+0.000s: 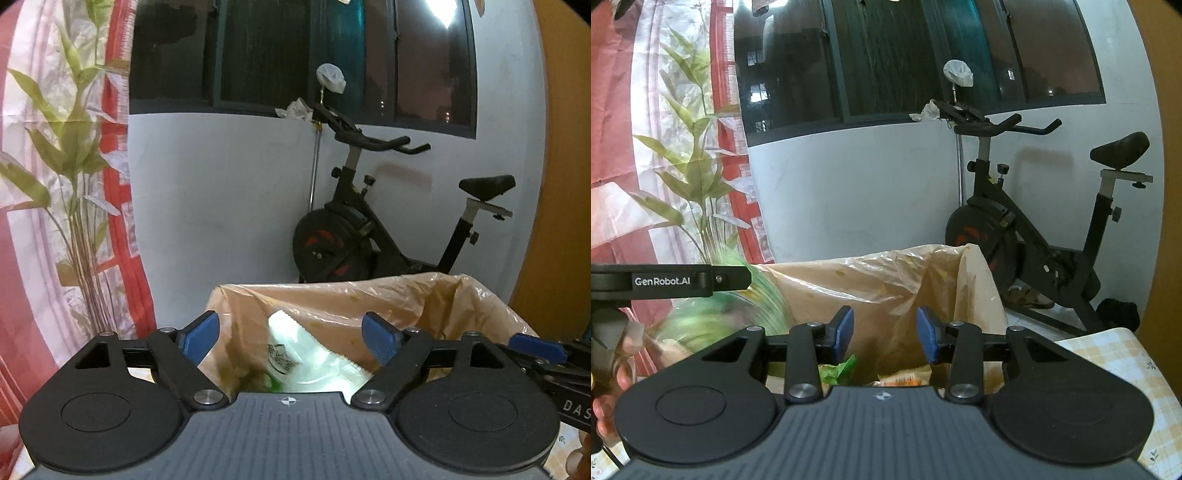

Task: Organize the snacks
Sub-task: 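Carry the green bag and orange bar over the box and open both tools, then move both tools back from the box to the snack pile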

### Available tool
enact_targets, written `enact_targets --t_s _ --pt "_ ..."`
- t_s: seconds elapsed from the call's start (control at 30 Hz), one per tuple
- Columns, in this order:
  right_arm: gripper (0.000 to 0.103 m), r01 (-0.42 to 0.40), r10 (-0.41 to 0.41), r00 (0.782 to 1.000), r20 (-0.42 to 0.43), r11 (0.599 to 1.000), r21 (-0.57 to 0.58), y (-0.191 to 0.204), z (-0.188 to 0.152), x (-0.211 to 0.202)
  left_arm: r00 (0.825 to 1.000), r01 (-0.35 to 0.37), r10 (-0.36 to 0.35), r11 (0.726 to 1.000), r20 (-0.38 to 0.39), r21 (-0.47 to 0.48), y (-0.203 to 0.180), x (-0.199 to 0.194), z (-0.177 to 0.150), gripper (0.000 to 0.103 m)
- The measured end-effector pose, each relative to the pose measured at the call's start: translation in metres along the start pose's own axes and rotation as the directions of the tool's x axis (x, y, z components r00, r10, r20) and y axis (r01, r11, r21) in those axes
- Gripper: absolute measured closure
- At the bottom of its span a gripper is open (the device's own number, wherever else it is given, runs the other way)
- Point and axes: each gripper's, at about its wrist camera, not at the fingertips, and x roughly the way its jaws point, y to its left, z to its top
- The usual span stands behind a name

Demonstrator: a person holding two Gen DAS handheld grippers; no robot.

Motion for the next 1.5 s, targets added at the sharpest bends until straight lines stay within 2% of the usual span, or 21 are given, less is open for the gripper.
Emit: enact_targets --t_s 0.3,0.53,0.8,1.0,1.13,1.27,1.5 --pt "0.061 -0.005 0.006 1.0 0.022 1.0 -0.009 0.003 -0.002 -0.02 0.999 0.01 -0.01 1.0 -0.049 -0.009 0.017 -0.03 -0.006 0.017" --pt "0.061 -0.021 0.023 0.999 0.026 0.998 -0.06 0.005 -0.006 -0.04 0.997 0.03 -0.034 0.998 -0.066 -0.046 0.035 -0.058 -0.02 0.017" --pt "0.061 -0.027 0.03 0.999 0.037 0.997 -0.07 0.002 -0.019 -0.063 0.996 0.028 -0.034 0.997 -0.083 -0.071 0.044 -0.08 -0.048 0.017" --pt "0.061 -0.049 0.052 0.998 0.024 0.993 -0.11 0.003 -0.035 -0.077 0.996 0.009 -0.02 0.992 -0.086 -0.124 0.055 -0.09 -0.068 0.018" --pt "0.061 -0.054 0.054 0.999 -0.007 0.993 -0.101 0.001 -0.05 -0.08 0.995 -0.002 -0.012 0.989 -0.097 -0.151 0.059 -0.093 -0.085 0.018" --pt "0.061 -0.047 0.043 0.998 -0.041 0.993 -0.105 0.0 -0.07 -0.082 0.989 -0.018 -0.009 0.984 -0.147 -0.18 0.06 -0.089 -0.101 0.019" --pt "0.061 -0.053 0.036 0.987 -0.157 0.992 -0.111 -0.009 -0.109 -0.085 0.982 -0.044 0.007 0.98 -0.186 -0.192 0.056 -0.095 -0.129 0.019"
